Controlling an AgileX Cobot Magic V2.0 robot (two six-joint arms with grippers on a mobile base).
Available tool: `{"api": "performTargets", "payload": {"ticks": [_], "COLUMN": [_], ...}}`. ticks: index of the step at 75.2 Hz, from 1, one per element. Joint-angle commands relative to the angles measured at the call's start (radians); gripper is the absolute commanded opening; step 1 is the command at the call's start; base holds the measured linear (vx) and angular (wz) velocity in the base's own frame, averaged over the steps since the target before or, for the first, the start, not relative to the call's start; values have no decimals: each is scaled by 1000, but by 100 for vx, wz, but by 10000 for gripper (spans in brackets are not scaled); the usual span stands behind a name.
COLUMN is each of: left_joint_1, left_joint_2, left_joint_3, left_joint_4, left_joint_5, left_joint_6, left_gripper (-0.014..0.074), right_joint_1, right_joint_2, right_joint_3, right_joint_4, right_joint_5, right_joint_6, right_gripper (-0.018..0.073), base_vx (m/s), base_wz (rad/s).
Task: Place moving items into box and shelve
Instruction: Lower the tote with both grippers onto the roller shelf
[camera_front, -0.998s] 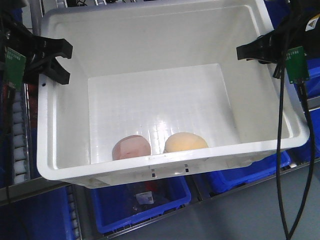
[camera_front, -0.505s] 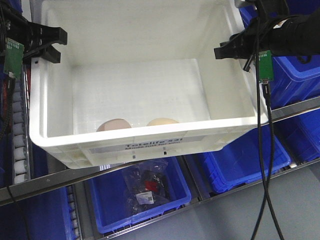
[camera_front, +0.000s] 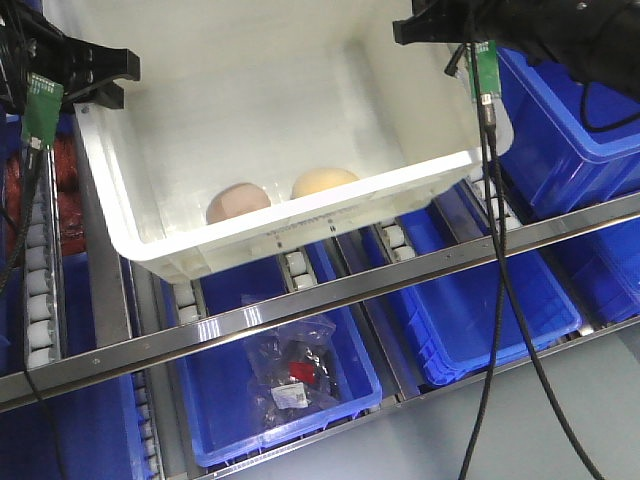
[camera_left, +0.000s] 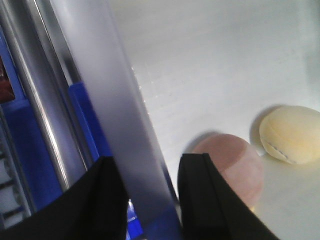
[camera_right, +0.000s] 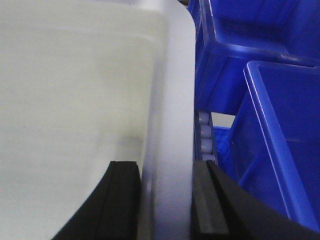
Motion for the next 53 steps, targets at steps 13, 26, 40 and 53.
{"api": "performTargets", "payload": {"ticks": [13, 26, 40, 53], "left_joint_1": [-41, -41, -41, -41], "left_joint_2": [-53, -52, -12, 38], "left_joint_3": [-56, -56, -56, -56], "left_joint_4": [-103, -103, -105, -129], "left_joint_5": [-248, -227, -86, -51], "left_joint_6": [28, 28, 28, 19], "left_gripper": [67, 76, 164, 349], "right_joint_1": [63, 63, 63, 59], "right_joint_2": [-37, -37, -37, -37], "right_joint_3": [-64, -64, -64, -64], "right_joint_4": [30, 17, 6, -29], "right_joint_5": [141, 148, 209, 218], "right_joint_6": [-11, -11, -6, 1], "right_gripper": [-1, 14, 130, 359], "base_vx": [0, 0, 0, 0], "base_wz": [0, 0, 0, 0]}}
